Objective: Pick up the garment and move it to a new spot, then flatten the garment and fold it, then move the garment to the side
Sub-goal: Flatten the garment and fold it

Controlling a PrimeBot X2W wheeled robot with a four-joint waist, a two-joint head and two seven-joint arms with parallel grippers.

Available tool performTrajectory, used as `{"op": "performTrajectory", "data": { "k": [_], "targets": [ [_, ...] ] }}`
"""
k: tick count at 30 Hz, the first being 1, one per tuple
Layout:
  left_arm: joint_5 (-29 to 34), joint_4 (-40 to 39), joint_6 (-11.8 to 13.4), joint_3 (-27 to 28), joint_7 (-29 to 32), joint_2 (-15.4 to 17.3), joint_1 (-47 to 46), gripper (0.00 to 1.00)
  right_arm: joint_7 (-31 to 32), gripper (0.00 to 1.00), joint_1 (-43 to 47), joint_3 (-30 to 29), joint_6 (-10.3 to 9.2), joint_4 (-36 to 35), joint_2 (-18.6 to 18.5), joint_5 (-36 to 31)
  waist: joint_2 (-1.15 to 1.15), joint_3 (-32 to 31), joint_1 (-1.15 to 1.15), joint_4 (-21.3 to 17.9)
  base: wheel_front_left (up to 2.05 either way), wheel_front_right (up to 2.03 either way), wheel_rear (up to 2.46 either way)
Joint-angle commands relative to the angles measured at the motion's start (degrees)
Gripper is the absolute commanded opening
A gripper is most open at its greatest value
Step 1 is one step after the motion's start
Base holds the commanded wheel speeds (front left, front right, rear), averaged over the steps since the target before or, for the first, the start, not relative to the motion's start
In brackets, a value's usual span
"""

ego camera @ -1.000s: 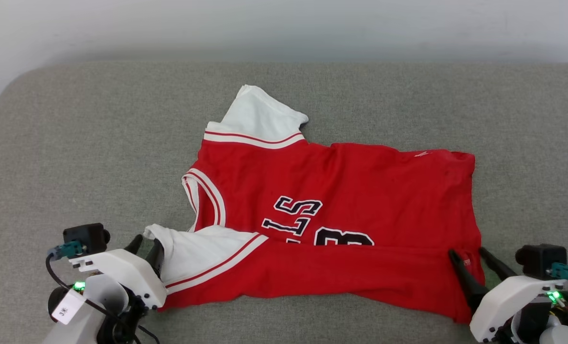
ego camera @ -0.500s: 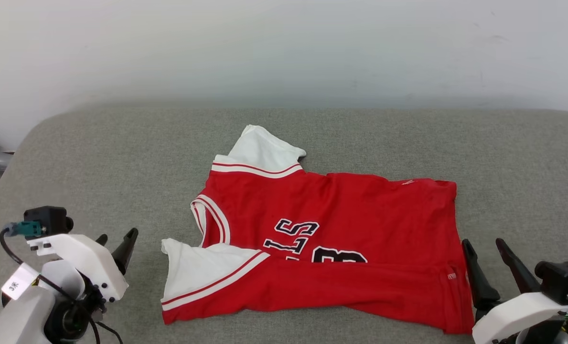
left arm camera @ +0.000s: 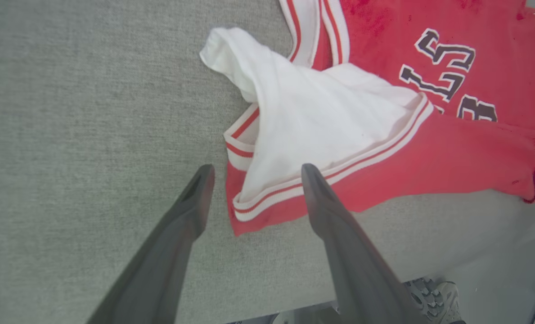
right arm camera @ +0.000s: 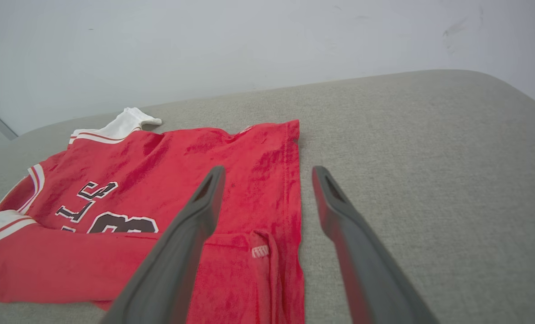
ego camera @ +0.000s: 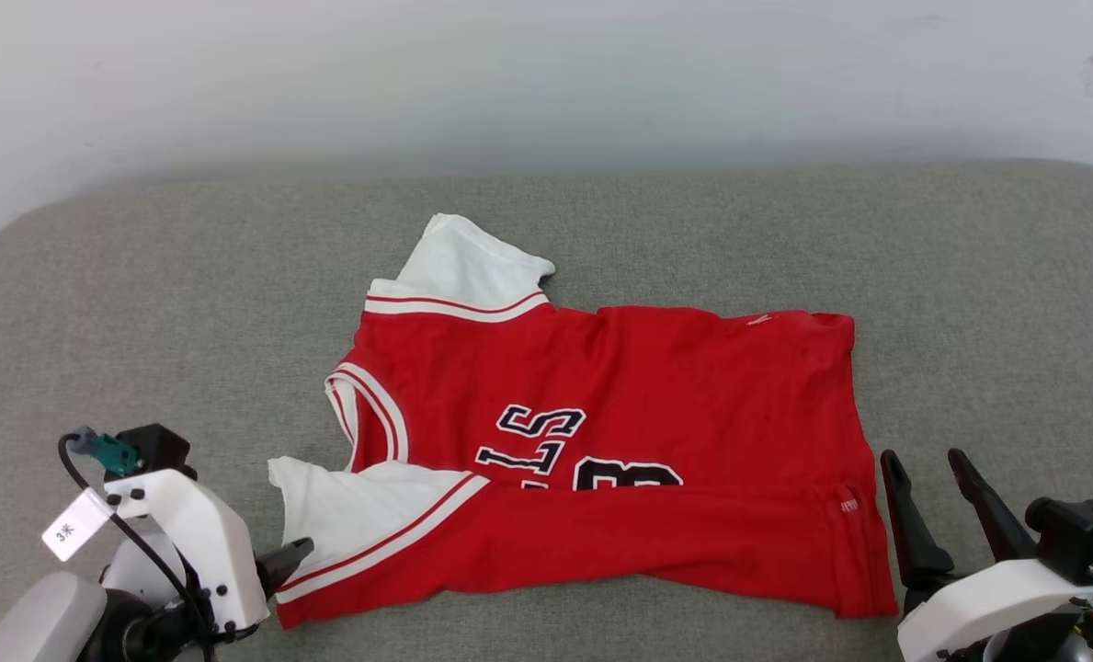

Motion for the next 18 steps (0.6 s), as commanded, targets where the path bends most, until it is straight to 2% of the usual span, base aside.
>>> {"op": "performTrajectory", "data": {
  "k": [1,6,11,12,13,14,18],
  "targets": [
    [0.09,0.75,0.61,-0.53,0.52,-0.3,1.03,1.0,0.05,1.0,-1.21,0.15,-0.07,-0.26,0.43,0.19,0.0,1.46,0.0,-1.07,0.0,0.0,0.0],
    [-0.96,3.44,-0.05,-1.8,1.06,-2.33,1.24,1.0,0.49,1.0,-2.11,-0.26,-0.07,0.35,0.44,0.33,0.0,3.57,0.0,-2.05,0.0,0.0,0.0],
    [-0.94,7.39,-1.95,-3.26,1.14,-4.3,0.44,1.0,0.83,1.0,-2.33,-1.16,-0.07,1.35,0.62,0.74,0.0,4.45,0.0,-2.26,0.0,0.0,0.0],
    [-1.03,7.83,-2.57,-3.36,0.9,-4.6,0.3,0.48,0.95,1.0,-2.36,-1.53,-0.07,1.39,0.64,0.79,0.0,4.5,0.0,-2.25,0.0,0.0,0.0],
    [-0.94,8.27,-3.15,-3.48,0.45,-4.94,0.2,0.13,1.33,1.0,-2.31,-1.96,-0.07,1.6,0.61,1.0,0.0,4.49,0.0,-2.23,0.0,0.0,0.0],
    [-0.81,8.67,-3.58,-3.65,0.26,-5.16,-0.01,0.0,1.75,1.0,-2.28,-2.42,-0.07,1.7,0.39,1.31,0.0,4.37,0.0,-2.2,0.0,0.0,0.0],
    [-0.3,8.3,-4.67,-3.56,-0.76,-4.63,-0.64,0.0,4.02,1.0,-2.0,-4.32,-0.06,1.7,-1.23,2.64,0.0,3.17,0.0,-1.94,0.0,0.0,0.0]
  ]
}}
